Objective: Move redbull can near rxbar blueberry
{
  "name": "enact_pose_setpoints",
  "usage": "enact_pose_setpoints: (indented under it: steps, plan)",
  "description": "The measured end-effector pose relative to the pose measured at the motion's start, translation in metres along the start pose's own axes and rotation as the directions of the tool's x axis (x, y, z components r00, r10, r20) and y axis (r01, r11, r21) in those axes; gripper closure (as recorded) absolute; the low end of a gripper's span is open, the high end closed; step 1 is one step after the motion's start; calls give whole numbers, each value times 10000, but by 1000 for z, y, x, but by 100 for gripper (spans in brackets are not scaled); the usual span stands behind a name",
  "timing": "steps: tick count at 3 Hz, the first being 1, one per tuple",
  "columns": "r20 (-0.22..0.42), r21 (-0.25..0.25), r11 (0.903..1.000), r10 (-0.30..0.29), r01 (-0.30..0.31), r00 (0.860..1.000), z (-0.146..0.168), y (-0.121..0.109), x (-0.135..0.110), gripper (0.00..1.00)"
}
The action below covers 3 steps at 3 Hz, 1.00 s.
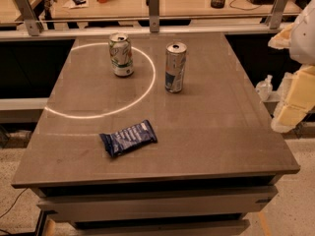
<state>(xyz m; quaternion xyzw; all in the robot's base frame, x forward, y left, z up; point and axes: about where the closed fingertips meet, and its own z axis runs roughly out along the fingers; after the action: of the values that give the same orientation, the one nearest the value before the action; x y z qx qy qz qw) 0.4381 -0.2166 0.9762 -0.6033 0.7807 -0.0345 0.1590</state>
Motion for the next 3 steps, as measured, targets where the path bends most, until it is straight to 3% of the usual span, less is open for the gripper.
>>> enact_pose_setpoints:
  steps: [1,2,3]
  plan:
    - [0,0,10000,0,0,10000,0,0,0,0]
    - [401,32,10000,-83,82,9992,-3,-5,-7,0]
    - [1290,99,9983,561,-579,9901,2,-19,-15,0]
